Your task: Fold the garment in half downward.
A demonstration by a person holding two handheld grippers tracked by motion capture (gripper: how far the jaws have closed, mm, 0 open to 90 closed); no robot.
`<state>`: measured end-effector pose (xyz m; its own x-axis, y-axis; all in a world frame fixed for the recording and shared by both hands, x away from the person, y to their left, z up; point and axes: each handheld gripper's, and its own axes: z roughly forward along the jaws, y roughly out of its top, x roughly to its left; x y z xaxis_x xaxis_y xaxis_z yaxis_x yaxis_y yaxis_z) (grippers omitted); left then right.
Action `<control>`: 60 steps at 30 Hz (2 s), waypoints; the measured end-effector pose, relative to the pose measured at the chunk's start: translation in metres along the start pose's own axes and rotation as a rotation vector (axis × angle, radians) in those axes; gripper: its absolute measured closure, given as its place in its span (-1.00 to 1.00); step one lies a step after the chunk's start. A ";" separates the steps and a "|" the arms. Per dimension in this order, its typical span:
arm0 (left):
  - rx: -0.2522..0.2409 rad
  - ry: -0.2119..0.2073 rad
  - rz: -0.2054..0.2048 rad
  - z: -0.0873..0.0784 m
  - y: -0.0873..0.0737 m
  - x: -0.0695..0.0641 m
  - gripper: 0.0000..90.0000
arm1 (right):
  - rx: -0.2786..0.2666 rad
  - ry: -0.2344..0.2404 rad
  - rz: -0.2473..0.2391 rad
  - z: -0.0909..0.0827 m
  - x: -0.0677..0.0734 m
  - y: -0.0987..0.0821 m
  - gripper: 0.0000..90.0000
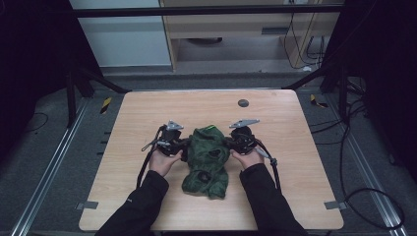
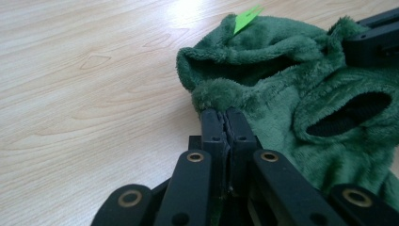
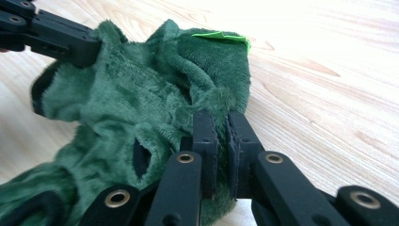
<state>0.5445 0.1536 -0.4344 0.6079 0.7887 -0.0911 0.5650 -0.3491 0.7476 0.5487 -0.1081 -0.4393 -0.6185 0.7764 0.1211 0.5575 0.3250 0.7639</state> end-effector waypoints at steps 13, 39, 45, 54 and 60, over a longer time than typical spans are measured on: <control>-0.024 -0.025 0.038 -0.027 -0.009 -0.013 0.96 | -0.035 0.040 -0.063 -0.020 0.017 -0.003 0.86; -0.007 -0.060 0.067 -0.054 -0.039 -0.032 0.96 | -0.040 0.086 -0.105 -0.038 0.038 -0.029 0.86; 0.001 -0.060 0.063 -0.059 -0.046 -0.034 0.96 | -0.030 0.094 -0.114 -0.037 0.043 -0.035 0.85; 0.019 -0.068 0.071 -0.061 -0.054 -0.037 0.96 | -0.030 0.115 -0.110 -0.041 0.049 -0.043 0.83; 0.047 -0.077 0.086 -0.061 -0.062 -0.042 0.96 | -0.023 0.125 -0.100 -0.043 0.051 -0.049 0.81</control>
<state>0.4501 0.1732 -0.4373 0.6953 0.7143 -0.0796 0.5332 -0.4383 0.7236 0.4665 -0.1079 -0.4436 -0.7351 0.6670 0.1210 0.4782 0.3837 0.7900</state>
